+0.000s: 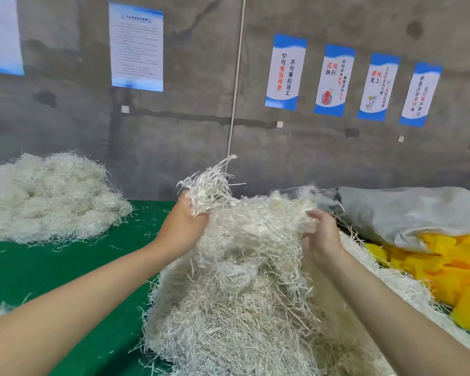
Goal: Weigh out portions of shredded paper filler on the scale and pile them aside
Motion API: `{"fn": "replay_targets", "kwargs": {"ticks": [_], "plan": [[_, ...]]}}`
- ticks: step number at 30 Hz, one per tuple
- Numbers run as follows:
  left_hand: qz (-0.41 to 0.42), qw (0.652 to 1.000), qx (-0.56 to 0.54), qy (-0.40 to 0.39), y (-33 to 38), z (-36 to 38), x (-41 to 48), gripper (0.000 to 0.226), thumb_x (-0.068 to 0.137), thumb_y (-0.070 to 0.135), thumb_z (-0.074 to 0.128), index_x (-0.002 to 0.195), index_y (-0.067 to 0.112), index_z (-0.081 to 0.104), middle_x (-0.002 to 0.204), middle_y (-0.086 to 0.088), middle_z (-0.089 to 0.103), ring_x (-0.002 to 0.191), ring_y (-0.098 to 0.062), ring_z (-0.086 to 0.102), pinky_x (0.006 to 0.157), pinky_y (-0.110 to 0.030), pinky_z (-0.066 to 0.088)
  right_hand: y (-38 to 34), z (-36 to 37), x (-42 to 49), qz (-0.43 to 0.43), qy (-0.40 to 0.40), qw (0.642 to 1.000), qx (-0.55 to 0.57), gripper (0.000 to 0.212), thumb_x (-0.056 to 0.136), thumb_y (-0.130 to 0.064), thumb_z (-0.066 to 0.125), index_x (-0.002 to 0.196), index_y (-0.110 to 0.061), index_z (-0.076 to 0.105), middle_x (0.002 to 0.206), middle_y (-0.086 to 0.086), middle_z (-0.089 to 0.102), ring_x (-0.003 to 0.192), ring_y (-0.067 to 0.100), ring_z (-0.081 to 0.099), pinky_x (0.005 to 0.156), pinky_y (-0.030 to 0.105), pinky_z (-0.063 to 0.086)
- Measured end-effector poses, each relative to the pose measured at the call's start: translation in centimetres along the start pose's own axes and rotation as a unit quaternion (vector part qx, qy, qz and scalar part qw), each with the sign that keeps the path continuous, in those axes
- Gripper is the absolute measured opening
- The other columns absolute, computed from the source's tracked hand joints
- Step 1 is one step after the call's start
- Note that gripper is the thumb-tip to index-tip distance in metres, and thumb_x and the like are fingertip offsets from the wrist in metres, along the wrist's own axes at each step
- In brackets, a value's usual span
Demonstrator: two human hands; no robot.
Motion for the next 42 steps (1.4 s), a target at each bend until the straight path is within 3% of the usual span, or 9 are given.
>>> {"fn": "replay_targets", "kwargs": {"ticks": [3, 7, 13, 17, 20, 24, 30, 34, 42], "plan": [[-0.068, 0.989, 0.094, -0.093, -3.4, 0.2, -0.8, 0.072, 0.091, 0.025, 0.060, 0.153, 0.022, 0.023, 0.122, -0.004, 0.064, 0.056, -0.002, 0.056, 0.052, -0.022, 0.048, 0.5, 0.6, -1.8, -0.104, -0.156, 0.935, -0.300, 0.079, 0.088, -0.011, 0.053, 0.155, -0.031, 0.016, 0.156, -0.013, 0.014, 0.138, 0.012, 0.022, 0.113, 0.048, 0.027], [-0.105, 0.974, 0.109, -0.171, -5.7, 0.1, -1.9, 0.087, 0.085, 0.036, 0.066, 0.154, 0.019, 0.018, 0.156, -0.004, 0.034, 0.122, -0.015, 0.055, 0.105, -0.041, 0.045, 2.4, 2.0, -4.0, -0.158, -0.324, 0.706, -0.609, 0.076, 0.094, -0.023, 0.050, 0.157, -0.032, 0.009, 0.165, -0.009, -0.002, 0.147, 0.005, -0.005, 0.118, 0.036, 0.006], [-0.112, 0.981, 0.092, -0.126, -4.1, -1.0, -2.3, 0.103, 0.075, 0.078, 0.039, 0.157, 0.022, 0.010, 0.162, 0.002, 0.018, 0.147, -0.022, 0.023, 0.115, -0.048, 0.026, -0.5, 5.0, -7.0, -0.342, -0.120, 0.483, -0.797, 0.042, 0.087, -0.041, 0.042, 0.124, -0.027, 0.057, 0.119, -0.001, 0.066, 0.099, 0.022, 0.065, 0.075, 0.033, 0.053], [-0.081, 0.979, 0.103, -0.155, -1.8, -1.8, -1.9, 0.058, 0.089, 0.056, 0.029, 0.135, 0.023, 0.042, 0.143, -0.004, 0.044, 0.131, -0.021, 0.043, 0.111, -0.050, 0.036, -2.4, 6.3, -9.4, -0.376, -0.099, 0.714, -0.582, 0.042, 0.078, -0.046, 0.041, 0.113, -0.037, 0.063, 0.102, -0.019, 0.069, 0.077, 0.001, 0.064, 0.067, 0.029, 0.049], [-0.010, 0.982, 0.103, -0.156, 1.2, -2.0, -2.8, 0.035, 0.098, 0.032, 0.040, 0.133, 0.027, 0.047, 0.112, 0.013, 0.063, 0.089, -0.002, 0.058, 0.075, -0.024, 0.047, -2.0, 6.7, -11.5, -0.283, -0.196, 0.856, -0.385, 0.064, 0.075, -0.051, 0.048, 0.139, -0.048, 0.040, 0.136, -0.026, 0.048, 0.113, -0.015, 0.050, 0.096, 0.032, 0.048], [0.155, 0.973, 0.087, -0.145, 6.5, -2.9, -5.3, 0.038, 0.087, 0.005, 0.060, 0.117, 0.028, 0.060, 0.095, 0.020, 0.067, 0.075, 0.010, 0.062, 0.066, -0.014, 0.049, -1.1, 7.4, -15.3, -0.313, -0.307, 0.801, -0.408, 0.077, 0.083, -0.056, 0.068, 0.147, -0.050, 0.026, 0.149, -0.027, 0.035, 0.131, -0.014, 0.037, 0.106, 0.026, 0.040], [0.218, 0.975, 0.010, -0.044, 8.9, -5.3, -9.5, 0.031, 0.088, 0.037, 0.070, 0.116, 0.028, 0.060, 0.114, 0.016, 0.066, 0.105, 0.006, 0.060, 0.093, -0.013, 0.047, -1.4, 7.5, -18.6, -0.332, -0.230, 0.893, -0.199, 0.023, 0.095, -0.021, 0.066, 0.116, -0.012, 0.065, 0.093, 0.006, 0.068, 0.069, 0.011, 0.061, 0.054, 0.025, 0.053], [0.182, 0.981, 0.024, -0.056, 4.6, -3.8, -12.1, 0.020, 0.098, 0.035, 0.052, 0.116, 0.044, 0.052, 0.128, 0.007, 0.057, 0.118, -0.004, 0.054, 0.104, -0.034, 0.044, 1.2, 6.6, -20.2, -0.209, -0.246, 0.924, -0.205, 0.007, 0.094, -0.027, 0.067, 0.098, -0.024, 0.072, 0.081, -0.004, 0.069, 0.064, 0.015, 0.060, 0.049, 0.027, 0.055], [0.054, 0.978, 0.108, -0.169, -5.0, -2.3, -17.1, 0.020, 0.078, 0.052, 0.070, 0.097, 0.045, 0.068, 0.100, 0.028, 0.067, 0.087, 0.009, 0.063, 0.073, -0.014, 0.048, 9.8, 0.5, -21.9, 0.002, -0.305, 0.850, -0.430, 0.018, 0.085, -0.048, 0.068, 0.086, -0.030, 0.070, 0.082, -0.005, 0.067, 0.063, 0.005, 0.059, 0.053, 0.022, 0.049]]}}
Point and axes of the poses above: each hand's wrist, its own x-axis towards the middle knuckle, its own z-axis out of the palm, y = z × x, the point moved 2 cm from there along x, towards the middle knuckle
